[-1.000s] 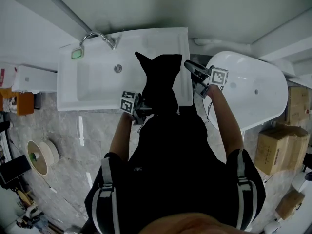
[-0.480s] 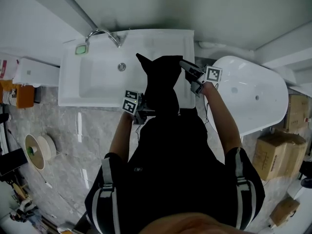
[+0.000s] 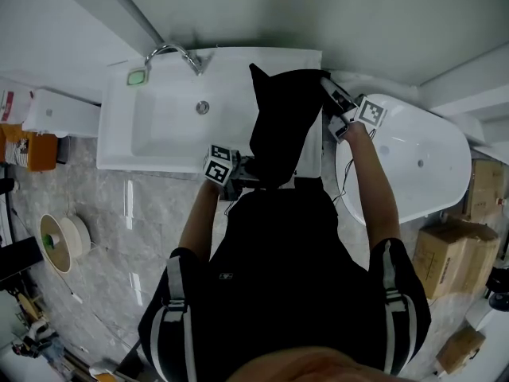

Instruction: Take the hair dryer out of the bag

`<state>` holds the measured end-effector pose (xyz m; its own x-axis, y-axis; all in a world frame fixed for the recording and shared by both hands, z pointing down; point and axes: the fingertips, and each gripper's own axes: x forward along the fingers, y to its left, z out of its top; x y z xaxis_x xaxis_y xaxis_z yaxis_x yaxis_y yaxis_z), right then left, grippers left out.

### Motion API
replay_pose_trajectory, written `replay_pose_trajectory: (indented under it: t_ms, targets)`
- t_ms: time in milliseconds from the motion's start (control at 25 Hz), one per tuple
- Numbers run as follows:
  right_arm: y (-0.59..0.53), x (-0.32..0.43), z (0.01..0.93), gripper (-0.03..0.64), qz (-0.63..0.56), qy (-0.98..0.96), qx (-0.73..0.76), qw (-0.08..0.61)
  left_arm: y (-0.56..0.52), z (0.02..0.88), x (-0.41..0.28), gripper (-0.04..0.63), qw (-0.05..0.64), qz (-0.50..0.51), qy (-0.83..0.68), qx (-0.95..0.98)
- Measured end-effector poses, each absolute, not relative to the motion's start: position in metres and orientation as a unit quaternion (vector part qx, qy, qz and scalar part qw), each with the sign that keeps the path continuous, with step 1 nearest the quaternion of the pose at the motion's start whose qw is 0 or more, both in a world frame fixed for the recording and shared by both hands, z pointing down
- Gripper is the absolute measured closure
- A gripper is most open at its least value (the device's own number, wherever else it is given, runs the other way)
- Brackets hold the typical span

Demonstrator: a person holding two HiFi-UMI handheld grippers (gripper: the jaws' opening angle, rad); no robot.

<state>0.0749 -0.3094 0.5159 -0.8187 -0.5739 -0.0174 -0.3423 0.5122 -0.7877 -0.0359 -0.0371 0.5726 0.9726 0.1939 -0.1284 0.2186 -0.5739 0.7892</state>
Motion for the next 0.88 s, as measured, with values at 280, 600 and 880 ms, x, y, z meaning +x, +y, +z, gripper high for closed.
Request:
replay_pose_trajectory:
  t_ms: [280,600,880]
  targets:
    - [-0.34,0.116,0.463,0.552,-0.364,0.866,-0.298,0.172,-0.037,0.578,-0.034,0.394,0.444,-0.016,0.127,0.887]
    - [-0.346,0.122,0.393,0.552,-0.284,0.901,-0.278,0.171,-0.039,0.586,-0.03,0.396,0.45,-0.015,0.115,0.886]
    - [-0.359,0.128,0.356,0.552,-0.257,0.909,-0.28,0.173,-0.046,0.591,-0.029,0.394,0.448,-0.016,0.103,0.888]
